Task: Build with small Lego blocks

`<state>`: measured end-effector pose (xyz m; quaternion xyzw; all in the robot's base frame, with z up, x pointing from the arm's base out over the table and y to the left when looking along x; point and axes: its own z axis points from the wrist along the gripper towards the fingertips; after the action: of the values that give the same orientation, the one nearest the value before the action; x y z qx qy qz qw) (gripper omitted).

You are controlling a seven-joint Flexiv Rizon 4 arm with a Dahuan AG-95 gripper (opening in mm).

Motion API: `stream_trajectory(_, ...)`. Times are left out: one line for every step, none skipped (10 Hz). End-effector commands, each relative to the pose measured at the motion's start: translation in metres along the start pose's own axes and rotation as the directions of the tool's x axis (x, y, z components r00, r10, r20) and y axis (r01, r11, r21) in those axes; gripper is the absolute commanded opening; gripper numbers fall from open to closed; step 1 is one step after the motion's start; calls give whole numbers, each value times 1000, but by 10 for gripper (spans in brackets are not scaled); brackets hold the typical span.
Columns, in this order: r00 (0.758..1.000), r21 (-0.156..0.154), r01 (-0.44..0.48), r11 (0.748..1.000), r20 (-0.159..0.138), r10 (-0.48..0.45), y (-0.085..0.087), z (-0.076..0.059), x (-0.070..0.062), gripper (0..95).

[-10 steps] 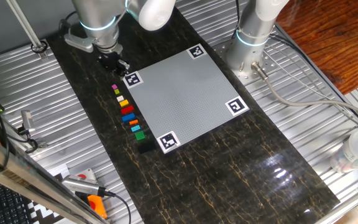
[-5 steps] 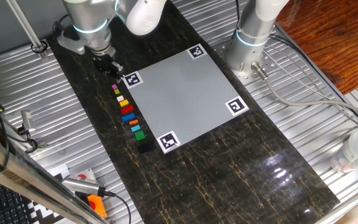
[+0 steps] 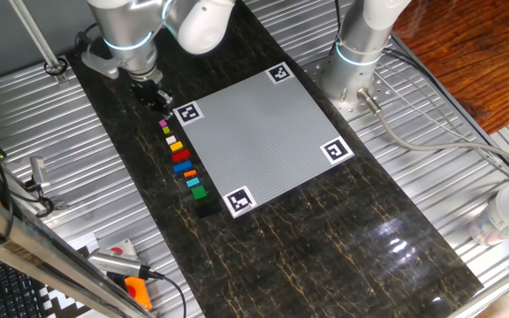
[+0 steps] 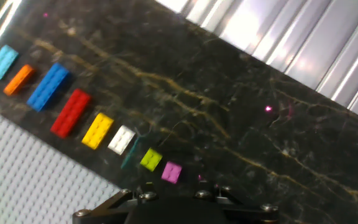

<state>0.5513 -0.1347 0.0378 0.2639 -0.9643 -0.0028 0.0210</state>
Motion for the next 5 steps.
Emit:
stream_trajectory(1000, -6, -30, 1000, 3, 30, -1, 4, 0, 380)
stream_trajectory(999, -10, -49, 999, 3, 49, -2, 7, -1, 380)
stream_trajectory(998, -12, -57, 998, 2, 58, -2, 8, -1, 380)
stream_trajectory(998, -13, -61, 998, 2, 61, -2, 9, -2, 380)
stream_trajectory(998, -14, -67, 998, 1, 67, -1, 10, -3, 380)
